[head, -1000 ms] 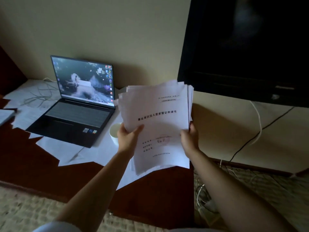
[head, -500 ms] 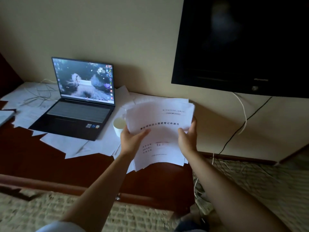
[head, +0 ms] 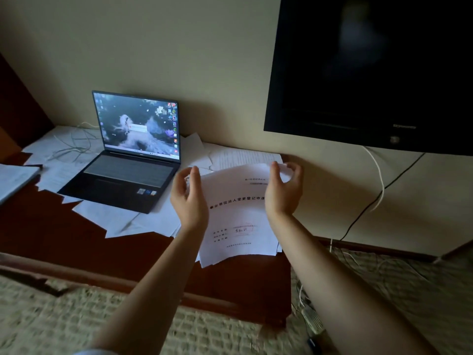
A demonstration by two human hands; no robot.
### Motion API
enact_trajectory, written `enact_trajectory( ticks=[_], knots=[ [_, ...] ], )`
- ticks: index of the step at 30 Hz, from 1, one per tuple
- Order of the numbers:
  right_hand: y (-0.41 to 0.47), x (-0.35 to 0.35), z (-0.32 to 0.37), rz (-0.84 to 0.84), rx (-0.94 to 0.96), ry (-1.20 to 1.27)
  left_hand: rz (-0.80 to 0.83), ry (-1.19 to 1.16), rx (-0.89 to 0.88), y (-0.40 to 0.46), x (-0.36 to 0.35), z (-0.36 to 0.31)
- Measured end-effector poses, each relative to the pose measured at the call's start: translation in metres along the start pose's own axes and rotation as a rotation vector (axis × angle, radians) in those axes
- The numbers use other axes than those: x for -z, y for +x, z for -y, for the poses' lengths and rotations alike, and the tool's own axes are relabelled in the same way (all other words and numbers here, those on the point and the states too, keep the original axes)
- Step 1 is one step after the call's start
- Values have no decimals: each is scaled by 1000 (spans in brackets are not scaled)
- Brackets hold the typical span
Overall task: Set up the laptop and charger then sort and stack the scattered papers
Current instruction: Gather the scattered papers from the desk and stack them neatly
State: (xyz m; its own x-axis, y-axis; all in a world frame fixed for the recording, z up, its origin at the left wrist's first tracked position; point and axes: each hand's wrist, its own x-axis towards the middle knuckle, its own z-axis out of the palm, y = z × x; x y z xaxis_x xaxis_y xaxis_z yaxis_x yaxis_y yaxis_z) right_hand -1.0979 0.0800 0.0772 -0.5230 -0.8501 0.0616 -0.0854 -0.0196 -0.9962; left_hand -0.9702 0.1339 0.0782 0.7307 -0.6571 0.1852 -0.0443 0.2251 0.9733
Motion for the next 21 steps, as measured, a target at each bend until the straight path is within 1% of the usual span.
enact_trajectory(
  ticks=[3,6,8,10,12,15,18,20,21],
  knots=[
    [0,3,0,4,-9,16,-83,19,16,2,-3,2],
    [0,1,7,20,24,-23,-97,38,18,4,-4,2],
    [0,2,4,-8,26,-32,-88,72,16,5,-5,2],
    [-1,4,2,-50,6,41,-105,73,31,5,-5,3],
    [-2,5,3,-51,29,104,-110,75,40,4,-6,3],
    [-3,3,8,31,98,115,-86,110,-3,2,-10,0],
    [-1,7,-1,233,228,144,-85,183,-31,7,-12,-1],
    [2,13,-17,330,236,107,-106,187,10,11,-12,-2],
    [3,16,-26,359,194,87,-112,166,37,13,-12,-1]
  ],
)
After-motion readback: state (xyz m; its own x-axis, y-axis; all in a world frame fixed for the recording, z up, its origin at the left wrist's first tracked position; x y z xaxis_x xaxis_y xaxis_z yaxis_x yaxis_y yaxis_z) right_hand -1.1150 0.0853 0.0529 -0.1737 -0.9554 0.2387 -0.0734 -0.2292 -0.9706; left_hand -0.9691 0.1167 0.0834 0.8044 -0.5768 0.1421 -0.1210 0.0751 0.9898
